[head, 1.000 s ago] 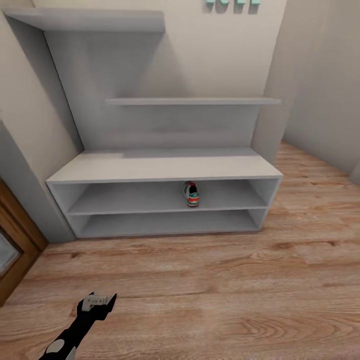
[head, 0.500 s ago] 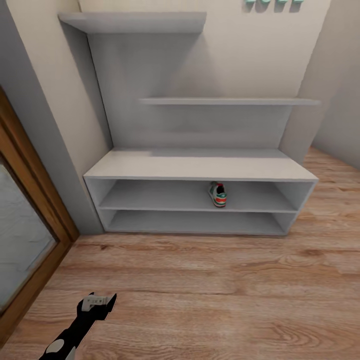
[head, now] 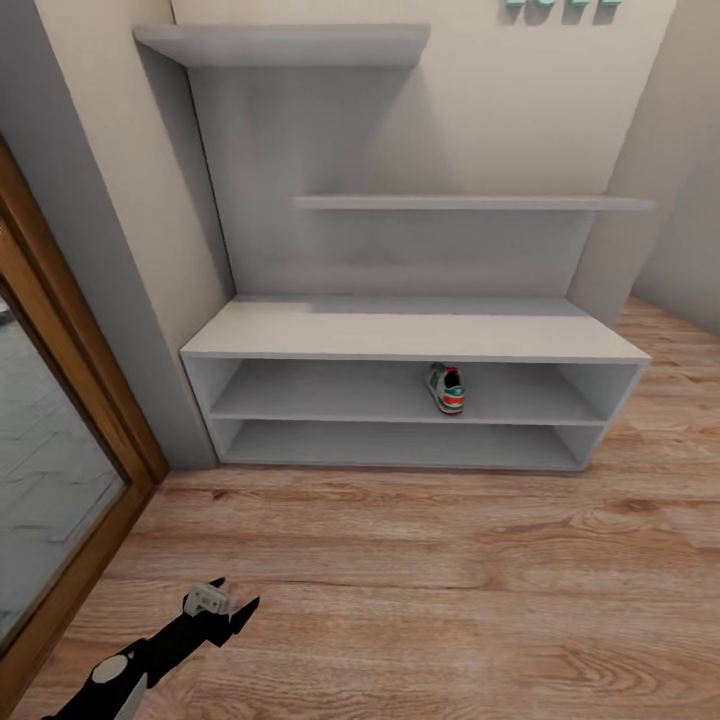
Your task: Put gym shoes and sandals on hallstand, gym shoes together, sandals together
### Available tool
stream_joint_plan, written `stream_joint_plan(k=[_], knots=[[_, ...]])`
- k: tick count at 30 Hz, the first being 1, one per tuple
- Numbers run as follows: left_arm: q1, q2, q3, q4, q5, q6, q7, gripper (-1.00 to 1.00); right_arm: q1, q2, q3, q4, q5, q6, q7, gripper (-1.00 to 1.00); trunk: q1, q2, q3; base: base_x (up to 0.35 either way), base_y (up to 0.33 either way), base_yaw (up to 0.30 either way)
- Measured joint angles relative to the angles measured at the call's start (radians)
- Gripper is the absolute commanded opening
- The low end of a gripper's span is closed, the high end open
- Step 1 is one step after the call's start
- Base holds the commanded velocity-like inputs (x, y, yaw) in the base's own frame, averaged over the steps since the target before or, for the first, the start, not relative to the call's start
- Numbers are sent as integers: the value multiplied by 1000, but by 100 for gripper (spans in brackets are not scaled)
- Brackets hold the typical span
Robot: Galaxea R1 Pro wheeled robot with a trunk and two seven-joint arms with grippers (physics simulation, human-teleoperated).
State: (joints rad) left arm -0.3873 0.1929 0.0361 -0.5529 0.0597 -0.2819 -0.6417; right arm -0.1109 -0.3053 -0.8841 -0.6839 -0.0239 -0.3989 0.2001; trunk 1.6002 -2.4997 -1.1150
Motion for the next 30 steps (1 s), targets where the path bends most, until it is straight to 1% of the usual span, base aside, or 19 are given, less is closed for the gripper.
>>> stream_joint_plan(k=[5,16,17,21,25,26,28,30], knots=[[6,2,2,-10,1,7,-13,100,0,1,0,1,0,0,0,-100,0,0,0,0,240,0],[7,2,2,-12,2,8,-12,100,0,0,0,1,0,0,0,-100,0,0,0,0,302,0],[7,2,3,-12,7,7,-11,100,0,1,0,1,0,0,0,-100,0,0,0,0,299,0],[7,2,2,-11,9,6,-11,100,0,4,1,1,9,0,0,-100,0,0,0,0,97,0],[8,2,2,-11,9,6,-11,100,1,16,2,-1,40,0,1,-100,0,0,0,0,18,0],[8,2,2,-11,10,6,-10,100,1,28,3,-7,53,-1,2,-100,0,0,0,0,5,0],[9,1,2,-11,9,6,-9,100,1,47,3,-15,64,-1,2,-100,0,0,0,0,3,0],[9,1,2,-11,9,6,-9,100,1,80,4,-38,82,-1,3,-100,0,0,0,0,1,0]])
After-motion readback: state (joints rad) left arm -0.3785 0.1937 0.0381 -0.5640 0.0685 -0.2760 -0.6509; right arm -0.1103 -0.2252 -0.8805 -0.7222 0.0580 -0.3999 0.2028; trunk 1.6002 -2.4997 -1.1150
